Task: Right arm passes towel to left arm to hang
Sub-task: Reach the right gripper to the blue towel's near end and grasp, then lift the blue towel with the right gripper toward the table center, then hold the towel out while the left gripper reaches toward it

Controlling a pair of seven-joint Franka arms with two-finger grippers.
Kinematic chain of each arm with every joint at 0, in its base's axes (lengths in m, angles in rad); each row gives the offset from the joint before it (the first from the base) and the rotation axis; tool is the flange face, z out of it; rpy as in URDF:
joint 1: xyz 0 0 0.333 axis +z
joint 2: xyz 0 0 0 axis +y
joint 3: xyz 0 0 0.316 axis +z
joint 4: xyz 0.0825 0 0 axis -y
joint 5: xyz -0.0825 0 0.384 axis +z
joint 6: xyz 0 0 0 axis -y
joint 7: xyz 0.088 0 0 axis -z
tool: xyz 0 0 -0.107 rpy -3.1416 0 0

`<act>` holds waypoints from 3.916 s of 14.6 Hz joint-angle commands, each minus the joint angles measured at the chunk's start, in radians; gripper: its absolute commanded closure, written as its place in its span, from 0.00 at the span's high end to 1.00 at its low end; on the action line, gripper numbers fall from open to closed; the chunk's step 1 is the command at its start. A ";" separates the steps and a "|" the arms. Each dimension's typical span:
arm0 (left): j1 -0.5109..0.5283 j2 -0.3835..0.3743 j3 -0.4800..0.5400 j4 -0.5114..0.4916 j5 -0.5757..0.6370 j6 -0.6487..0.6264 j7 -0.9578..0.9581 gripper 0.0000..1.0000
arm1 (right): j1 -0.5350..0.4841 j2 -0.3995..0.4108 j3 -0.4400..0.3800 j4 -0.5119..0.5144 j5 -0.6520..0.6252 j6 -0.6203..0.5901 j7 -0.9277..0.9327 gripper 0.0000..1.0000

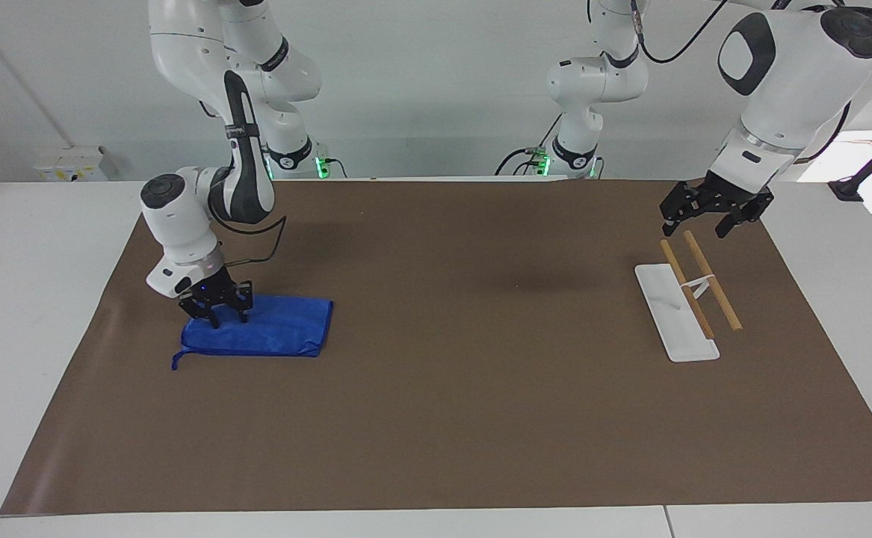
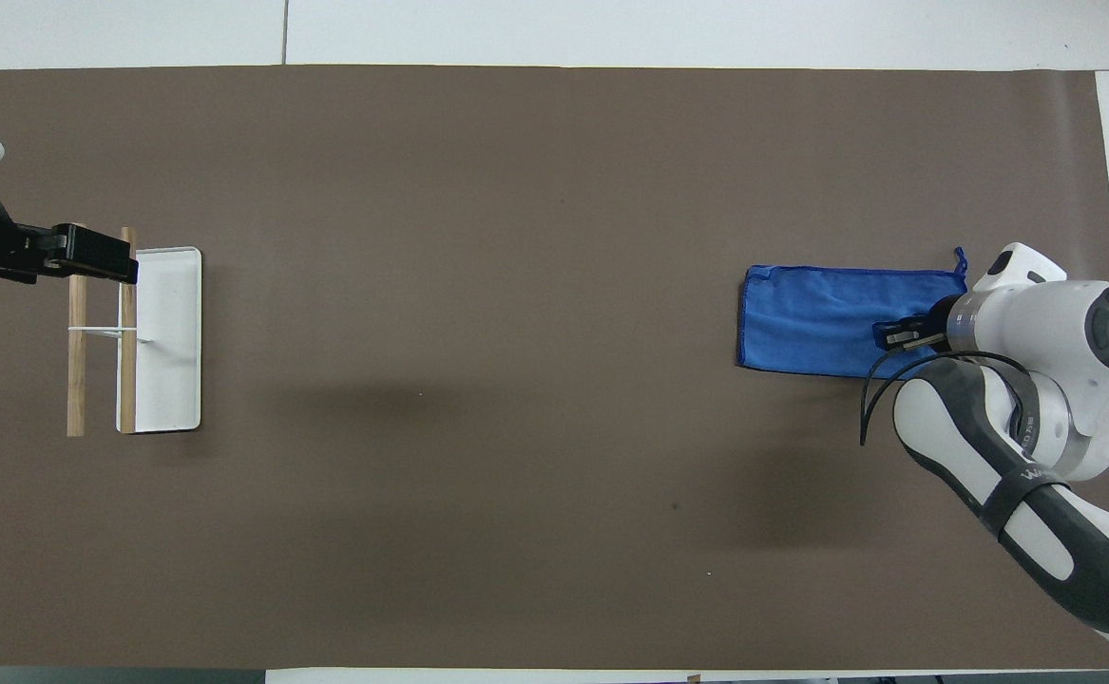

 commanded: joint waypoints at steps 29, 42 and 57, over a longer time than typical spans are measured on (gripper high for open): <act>-0.012 -0.031 -0.003 -0.032 0.019 -0.036 -0.046 1.00 | 0.233 0.029 0.187 0.708 0.608 -0.358 1.232 0.00; -0.118 -0.088 -0.005 -0.183 -0.266 0.164 -0.790 1.00 | 0.552 0.092 0.187 0.711 0.757 0.081 1.723 0.00; -0.150 -0.093 -0.006 -0.439 -0.643 0.498 -1.276 1.00 | 0.592 0.093 0.186 0.711 0.752 0.082 1.745 0.00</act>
